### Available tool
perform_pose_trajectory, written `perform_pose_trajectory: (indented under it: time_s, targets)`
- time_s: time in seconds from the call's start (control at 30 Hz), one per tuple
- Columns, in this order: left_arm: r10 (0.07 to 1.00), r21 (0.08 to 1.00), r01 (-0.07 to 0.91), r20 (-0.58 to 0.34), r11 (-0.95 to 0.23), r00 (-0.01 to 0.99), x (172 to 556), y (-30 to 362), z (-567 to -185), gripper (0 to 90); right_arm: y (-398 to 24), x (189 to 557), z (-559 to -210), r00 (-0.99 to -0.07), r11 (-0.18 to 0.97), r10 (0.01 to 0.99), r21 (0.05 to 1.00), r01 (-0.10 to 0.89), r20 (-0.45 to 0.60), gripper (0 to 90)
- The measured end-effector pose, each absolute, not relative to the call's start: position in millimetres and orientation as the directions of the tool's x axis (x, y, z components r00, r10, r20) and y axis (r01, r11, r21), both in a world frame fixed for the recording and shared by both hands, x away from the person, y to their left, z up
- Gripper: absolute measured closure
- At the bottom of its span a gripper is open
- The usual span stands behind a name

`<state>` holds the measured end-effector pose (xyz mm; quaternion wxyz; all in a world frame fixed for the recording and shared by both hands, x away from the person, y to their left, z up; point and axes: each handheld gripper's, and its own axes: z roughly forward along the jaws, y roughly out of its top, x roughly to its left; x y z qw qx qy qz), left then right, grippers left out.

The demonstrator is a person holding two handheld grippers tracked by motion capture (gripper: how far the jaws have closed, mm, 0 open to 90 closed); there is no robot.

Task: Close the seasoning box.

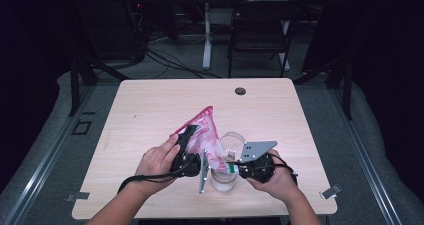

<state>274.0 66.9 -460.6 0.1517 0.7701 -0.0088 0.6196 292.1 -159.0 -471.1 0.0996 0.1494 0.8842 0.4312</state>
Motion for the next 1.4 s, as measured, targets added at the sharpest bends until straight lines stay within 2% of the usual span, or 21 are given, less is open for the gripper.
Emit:
perform_pose_trajectory:
  time_s: [1.4]
  targets:
    - [0.171,0.220,-0.211,0.959,-0.952,0.227,272.0,64.8,-461.1,62.8,-159.5,294.4,-475.3,-0.936,0.592,0.350,0.784,0.187,-0.041,90.0]
